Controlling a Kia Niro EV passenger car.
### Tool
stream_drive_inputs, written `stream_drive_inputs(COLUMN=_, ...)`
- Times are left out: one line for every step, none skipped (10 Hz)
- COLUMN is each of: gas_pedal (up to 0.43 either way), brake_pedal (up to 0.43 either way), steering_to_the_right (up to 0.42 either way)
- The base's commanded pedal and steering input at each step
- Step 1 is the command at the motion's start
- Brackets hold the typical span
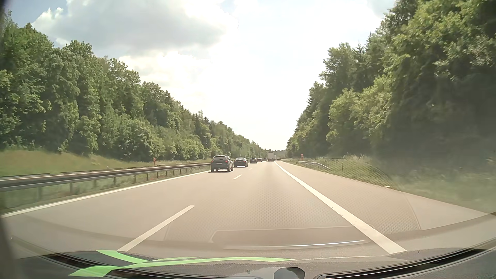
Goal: Follow the waypoints while adhering to traffic rules and regulations
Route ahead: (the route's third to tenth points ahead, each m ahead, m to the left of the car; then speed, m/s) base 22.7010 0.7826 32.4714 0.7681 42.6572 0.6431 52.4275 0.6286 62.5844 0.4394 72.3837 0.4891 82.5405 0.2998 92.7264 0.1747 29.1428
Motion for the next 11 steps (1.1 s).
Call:
stream_drive_inputs(gas_pedal=0.287, brake_pedal=0.0, steering_to_the_right=-0.003)
stream_drive_inputs(gas_pedal=0.287, brake_pedal=0.0, steering_to_the_right=-0.002)
stream_drive_inputs(gas_pedal=0.287, brake_pedal=0.0, steering_to_the_right=-0.003)
stream_drive_inputs(gas_pedal=0.287, brake_pedal=0.0, steering_to_the_right=-0.002)
stream_drive_inputs(gas_pedal=0.287, brake_pedal=0.0, steering_to_the_right=-0.003)
stream_drive_inputs(gas_pedal=0.287, brake_pedal=0.0, steering_to_the_right=-0.003)
stream_drive_inputs(gas_pedal=0.287, brake_pedal=0.0, steering_to_the_right=-0.002)
stream_drive_inputs(gas_pedal=0.287, brake_pedal=0.0, steering_to_the_right=-0.002)
stream_drive_inputs(gas_pedal=0.287, brake_pedal=0.0, steering_to_the_right=-0.002)
stream_drive_inputs(gas_pedal=0.287, brake_pedal=0.0, steering_to_the_right=-0.003)
stream_drive_inputs(gas_pedal=0.287, brake_pedal=0.0, steering_to_the_right=-0.003)
